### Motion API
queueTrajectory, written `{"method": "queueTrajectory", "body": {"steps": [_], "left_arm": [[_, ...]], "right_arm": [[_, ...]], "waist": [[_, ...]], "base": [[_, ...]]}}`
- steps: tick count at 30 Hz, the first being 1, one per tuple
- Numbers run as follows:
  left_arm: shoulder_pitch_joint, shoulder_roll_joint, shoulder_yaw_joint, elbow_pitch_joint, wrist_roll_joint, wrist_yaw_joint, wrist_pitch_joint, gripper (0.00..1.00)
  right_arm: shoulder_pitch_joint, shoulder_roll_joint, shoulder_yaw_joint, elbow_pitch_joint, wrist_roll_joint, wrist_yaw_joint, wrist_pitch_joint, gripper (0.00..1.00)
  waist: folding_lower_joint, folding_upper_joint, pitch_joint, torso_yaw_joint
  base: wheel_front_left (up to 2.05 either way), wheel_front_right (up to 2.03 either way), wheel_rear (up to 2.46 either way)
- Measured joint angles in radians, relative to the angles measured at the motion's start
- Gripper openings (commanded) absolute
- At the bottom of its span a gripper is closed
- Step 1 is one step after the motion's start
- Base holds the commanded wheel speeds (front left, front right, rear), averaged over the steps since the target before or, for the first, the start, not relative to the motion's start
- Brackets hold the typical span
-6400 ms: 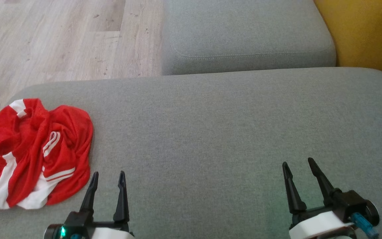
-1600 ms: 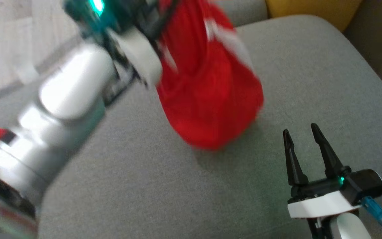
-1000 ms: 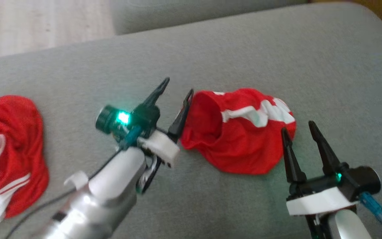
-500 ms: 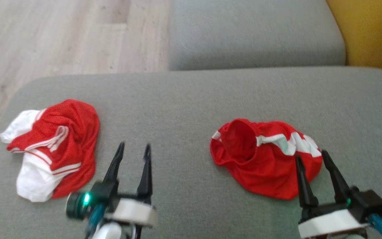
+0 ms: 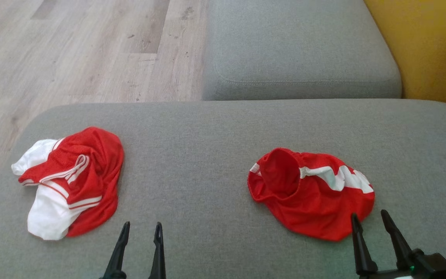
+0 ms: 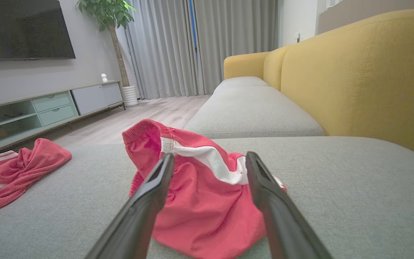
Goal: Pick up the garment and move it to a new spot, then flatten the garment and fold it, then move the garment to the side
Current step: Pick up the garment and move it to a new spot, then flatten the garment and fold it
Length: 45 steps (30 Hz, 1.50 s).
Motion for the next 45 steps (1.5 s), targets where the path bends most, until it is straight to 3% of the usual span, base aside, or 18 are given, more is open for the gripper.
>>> {"method": "queueTrajectory", "body": {"steps": [4, 9, 25, 31, 34, 38, 45], "left_arm": [[0.006, -0.021, 0.029, 0.003, 0.036, -0.046, 0.000, 1.00], [0.006, -0.033, 0.051, 0.016, 0.055, -0.069, 0.000, 1.00], [0.005, -0.059, 0.090, 0.054, 0.099, -0.098, 0.000, 1.00], [-0.004, -0.064, 0.081, 0.103, 0.086, -0.132, 0.000, 1.00], [-0.051, -0.066, 0.039, 0.165, 0.058, -0.159, 0.000, 1.00], [-0.228, -0.069, -0.142, 0.259, -0.061, -0.226, 0.007, 1.00], [-0.482, -0.077, -0.350, 0.348, -0.280, -0.266, 0.120, 1.00]], "right_arm": [[-0.001, 0.000, 0.000, -0.002, -0.002, 0.000, 0.000, 1.00], [-0.002, 0.000, 0.000, -0.002, -0.003, 0.000, 0.000, 1.00], [-0.002, 0.000, 0.001, -0.001, -0.003, 0.000, 0.000, 1.00], [-0.005, 0.000, 0.003, -0.002, -0.004, 0.000, 0.000, 1.00], [-0.008, 0.000, 0.005, -0.007, -0.015, 0.000, 0.000, 1.00], [-0.032, 0.000, 0.025, -0.016, -0.031, 0.000, 0.000, 1.00], [-0.090, 0.000, 0.073, -0.029, -0.031, 0.000, 0.000, 1.00]], "waist": [[0.0001, 0.0000, 0.001, -0.006], [0.0002, 0.0000, 0.000, -0.006], [0.0001, 0.0000, -0.003, -0.003], [0.0001, 0.0000, 0.012, -0.011], [0.0001, 0.0000, 0.031, -0.023], [0.0002, 0.0000, 0.067, -0.057], [0.0003, 0.0000, 0.128, -0.132]], "base": [[0.00, 0.00, 0.00], [0.00, 0.00, 0.00], [0.00, 0.00, 0.00], [0.00, 0.00, 0.00], [0.00, 0.00, 0.00], [0.00, 0.00, 0.00], [0.00, 0.00, 0.00]]}}
